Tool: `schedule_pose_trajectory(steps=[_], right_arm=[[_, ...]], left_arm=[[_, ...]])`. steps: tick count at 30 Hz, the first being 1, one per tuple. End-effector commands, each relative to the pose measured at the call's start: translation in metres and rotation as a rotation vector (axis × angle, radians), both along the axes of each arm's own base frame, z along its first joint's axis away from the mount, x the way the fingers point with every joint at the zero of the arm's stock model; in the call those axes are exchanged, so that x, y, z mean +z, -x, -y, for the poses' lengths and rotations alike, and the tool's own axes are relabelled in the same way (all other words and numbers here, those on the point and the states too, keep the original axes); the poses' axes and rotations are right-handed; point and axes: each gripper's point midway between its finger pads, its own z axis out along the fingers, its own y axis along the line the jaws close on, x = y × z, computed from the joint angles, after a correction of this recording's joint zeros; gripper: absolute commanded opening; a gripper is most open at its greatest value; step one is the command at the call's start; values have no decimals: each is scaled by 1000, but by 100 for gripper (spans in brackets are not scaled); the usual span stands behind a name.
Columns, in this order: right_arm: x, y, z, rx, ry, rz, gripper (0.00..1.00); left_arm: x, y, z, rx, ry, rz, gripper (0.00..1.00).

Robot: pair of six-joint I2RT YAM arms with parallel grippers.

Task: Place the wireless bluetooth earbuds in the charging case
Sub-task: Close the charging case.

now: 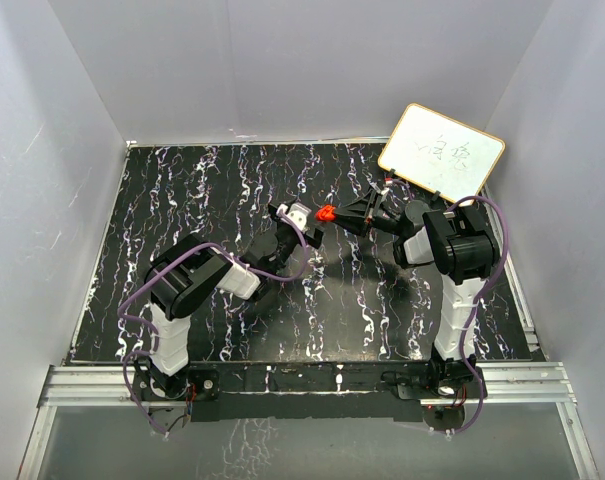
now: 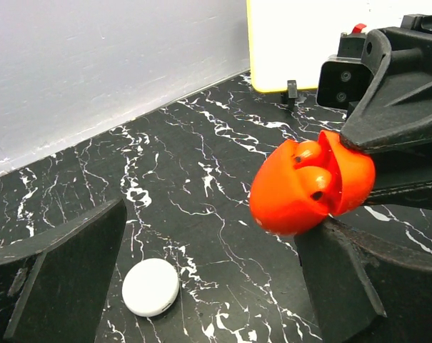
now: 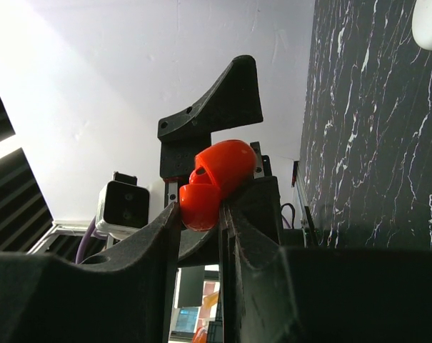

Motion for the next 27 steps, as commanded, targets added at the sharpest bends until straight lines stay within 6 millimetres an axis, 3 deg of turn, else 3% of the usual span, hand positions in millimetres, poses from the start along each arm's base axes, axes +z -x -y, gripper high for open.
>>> schedule_pose_trajectory(steps=[1, 13, 17, 21, 27], right_arm=[[40, 26, 2, 11, -37, 362, 0], [38, 25, 5, 10, -33, 355, 0], [33, 24, 6, 10, -26, 349, 0], [20, 22, 6, 14, -11, 339, 0], [-4, 18, 6, -11, 13, 317, 0]], left_arm=[[25, -5, -13, 45, 48, 72, 99], [26, -6, -18, 61, 52, 124, 99], [24, -8, -39, 134, 47, 97, 99], [25, -16, -76, 212, 91, -8, 99], [45, -14, -104, 265, 126, -220, 99]])
